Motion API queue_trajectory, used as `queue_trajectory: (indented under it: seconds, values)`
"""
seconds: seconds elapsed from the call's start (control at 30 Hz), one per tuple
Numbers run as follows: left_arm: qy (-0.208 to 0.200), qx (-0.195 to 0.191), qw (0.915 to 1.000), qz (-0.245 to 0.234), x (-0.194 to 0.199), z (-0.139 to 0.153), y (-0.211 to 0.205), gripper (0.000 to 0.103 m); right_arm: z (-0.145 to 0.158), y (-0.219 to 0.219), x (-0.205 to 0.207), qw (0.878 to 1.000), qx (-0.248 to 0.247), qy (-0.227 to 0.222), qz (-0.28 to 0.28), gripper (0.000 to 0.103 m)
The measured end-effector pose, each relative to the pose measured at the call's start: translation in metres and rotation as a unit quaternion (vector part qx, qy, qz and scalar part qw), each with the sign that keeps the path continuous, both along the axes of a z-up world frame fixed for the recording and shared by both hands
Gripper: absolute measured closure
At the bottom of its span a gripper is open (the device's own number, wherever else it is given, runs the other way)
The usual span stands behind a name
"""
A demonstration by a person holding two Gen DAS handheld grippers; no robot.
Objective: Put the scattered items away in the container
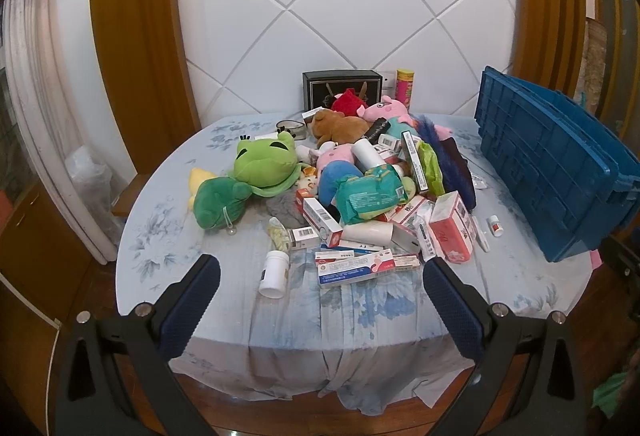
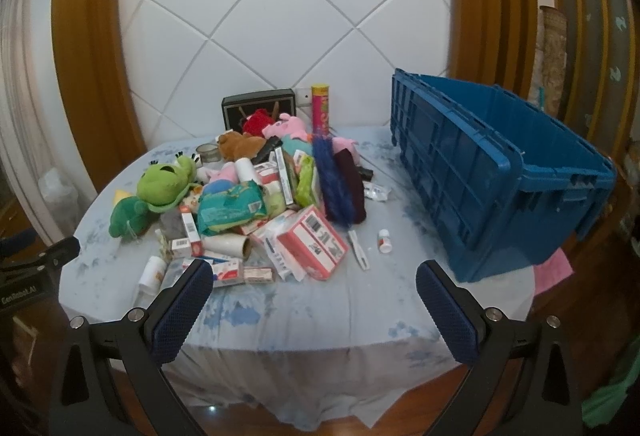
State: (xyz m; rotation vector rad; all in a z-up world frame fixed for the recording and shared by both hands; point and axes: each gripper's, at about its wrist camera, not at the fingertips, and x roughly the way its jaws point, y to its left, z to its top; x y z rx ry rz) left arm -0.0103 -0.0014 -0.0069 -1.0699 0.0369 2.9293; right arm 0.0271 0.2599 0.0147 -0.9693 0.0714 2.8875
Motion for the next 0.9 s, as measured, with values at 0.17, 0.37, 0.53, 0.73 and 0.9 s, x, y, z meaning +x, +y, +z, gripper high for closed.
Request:
queue_trajectory:
  seconds: [0.17, 0.37, 0.53, 0.73, 0.9]
  values:
    - [0.001, 0.0, 1.0, 0.001, -0.001, 0.0, -0.002, 0.0, -0.001, 0.002, -0.003, 1.0, 0.0, -0.001, 0.002, 0.0]
    - [0.004, 0.003, 1.0, 0.001, -0.004, -0.002, -0.004, 0.0, -0.003, 0.003, -0.006, 1.0, -0.001, -0.003, 0.005, 0.0]
    - [0.0, 0.004, 0.9999, 0.01, -0.006, -0.005, -0.006, 0.0, -0.007, 0.006, -0.015, 1.0, -0.001, -0.01, 0.013, 0.0]
    - [-0.014, -0.001, 0.9995, 0.028, -0.013, -0.019, -0.01, 0.0, -0.018, 0.007, -0.029, 0.999, -0.007, -0.021, 0.034, 0.0]
    - [-0.03, -0.009, 0.9975, 0.063, -0.02, -0.039, -0.029, 0.0, -0.036, 0.005, -0.05, 0.997, -0.026, -0.033, 0.072, 0.0]
